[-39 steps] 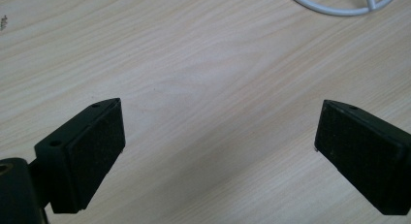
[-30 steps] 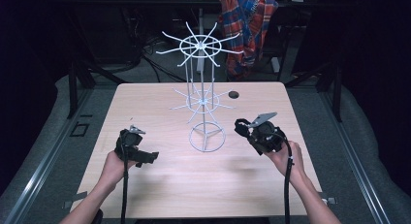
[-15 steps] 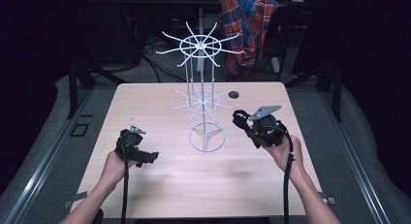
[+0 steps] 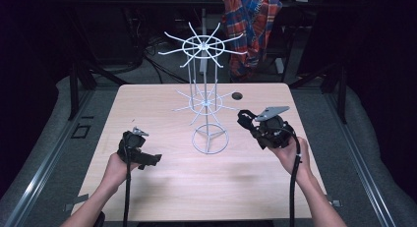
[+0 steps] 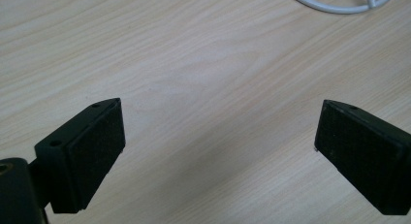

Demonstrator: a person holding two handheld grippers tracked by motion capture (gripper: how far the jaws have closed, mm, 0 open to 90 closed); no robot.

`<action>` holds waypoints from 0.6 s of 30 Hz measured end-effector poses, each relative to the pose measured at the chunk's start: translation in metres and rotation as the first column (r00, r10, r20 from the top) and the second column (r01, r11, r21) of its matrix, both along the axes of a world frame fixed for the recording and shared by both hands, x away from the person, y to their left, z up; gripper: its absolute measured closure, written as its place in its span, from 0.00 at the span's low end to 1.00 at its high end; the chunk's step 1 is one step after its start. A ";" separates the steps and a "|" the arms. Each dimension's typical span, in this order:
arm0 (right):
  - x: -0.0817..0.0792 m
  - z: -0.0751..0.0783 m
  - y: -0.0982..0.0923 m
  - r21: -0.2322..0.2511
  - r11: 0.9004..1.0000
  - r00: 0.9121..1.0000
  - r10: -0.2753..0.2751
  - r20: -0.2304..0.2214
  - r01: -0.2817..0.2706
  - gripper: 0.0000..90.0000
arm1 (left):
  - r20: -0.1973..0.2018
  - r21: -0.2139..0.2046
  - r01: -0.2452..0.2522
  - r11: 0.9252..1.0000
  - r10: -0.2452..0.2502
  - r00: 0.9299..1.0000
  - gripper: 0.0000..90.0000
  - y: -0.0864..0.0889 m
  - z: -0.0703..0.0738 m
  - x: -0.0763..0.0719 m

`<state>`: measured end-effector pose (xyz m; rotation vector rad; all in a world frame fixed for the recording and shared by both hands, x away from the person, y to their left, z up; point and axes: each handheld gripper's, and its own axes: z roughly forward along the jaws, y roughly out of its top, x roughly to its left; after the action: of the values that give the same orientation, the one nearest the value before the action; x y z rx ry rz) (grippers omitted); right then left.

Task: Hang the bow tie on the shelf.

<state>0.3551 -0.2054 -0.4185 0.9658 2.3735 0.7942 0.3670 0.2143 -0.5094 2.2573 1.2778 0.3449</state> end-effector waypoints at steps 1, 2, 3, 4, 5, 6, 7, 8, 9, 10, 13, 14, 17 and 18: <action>0.000 0.001 -0.001 -0.003 1.000 1.000 0.001 -0.002 -0.001 0.84 | 0.001 0.000 0.000 1.000 0.000 1.000 0.05 0.000 0.000 0.000; -0.001 0.001 -0.001 0.002 1.000 1.000 -0.002 0.001 0.002 0.84 | 0.001 -0.001 -0.001 1.000 0.001 1.000 0.05 0.000 0.000 0.000; -0.001 0.001 -0.002 0.000 1.000 1.000 -0.002 0.001 0.002 0.84 | 0.000 0.000 -0.001 1.000 0.001 1.000 0.05 0.000 0.000 0.000; -0.001 0.001 -0.002 0.011 1.000 1.000 -0.004 0.003 0.004 0.84 | -0.001 0.001 0.000 1.000 0.000 1.000 0.05 0.000 0.000 0.000; -0.002 0.002 -0.003 0.012 1.000 1.000 -0.004 0.005 0.004 0.84 | -0.001 0.000 0.002 1.000 -0.002 1.000 0.05 0.000 0.000 0.000; -0.002 0.002 -0.003 0.012 1.000 1.000 -0.004 0.005 0.004 0.84 | -0.001 0.001 0.005 1.000 -0.005 1.000 0.05 -0.001 0.000 0.000; -0.002 0.002 -0.003 0.013 1.000 1.000 -0.005 0.002 0.005 0.84 | 0.000 -0.002 0.006 1.000 -0.006 1.000 0.05 -0.001 0.000 0.000; -0.002 0.002 -0.003 0.013 1.000 1.000 -0.005 0.002 0.005 0.84 | 0.000 -0.002 0.006 1.000 -0.006 1.000 0.04 -0.001 0.000 0.000; -0.002 0.003 -0.003 0.012 1.000 1.000 -0.005 0.004 0.005 0.84 | 0.000 -0.003 0.006 1.000 -0.006 1.000 0.04 0.000 0.000 0.000; -0.002 0.003 -0.003 0.012 1.000 1.000 -0.005 0.004 0.005 0.84 | -0.001 -0.002 0.005 1.000 -0.005 1.000 0.04 0.000 0.000 0.000; -0.003 0.004 -0.004 0.022 1.000 1.000 -0.007 0.012 0.007 0.84 | -0.002 -0.003 0.002 1.000 -0.002 1.000 0.05 0.000 0.000 0.000; -0.003 0.005 -0.005 0.023 1.000 1.000 -0.009 0.012 0.009 0.84 | -0.003 -0.002 0.004 1.000 -0.004 1.000 0.04 0.000 0.000 0.000; -0.002 0.008 -0.007 0.031 0.999 1.000 -0.016 0.016 0.015 0.84 | -0.005 -0.003 0.006 1.000 -0.006 1.000 0.04 -0.001 0.000 0.000; -0.002 0.008 -0.007 0.031 0.999 1.000 -0.016 0.016 0.015 0.84 | -0.005 -0.001 0.006 1.000 -0.006 1.000 0.04 -0.001 0.000 0.000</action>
<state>0.3531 -0.2126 -0.4106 0.9851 2.3434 0.8323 0.3669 0.2130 -0.5098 2.2618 1.2725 0.3365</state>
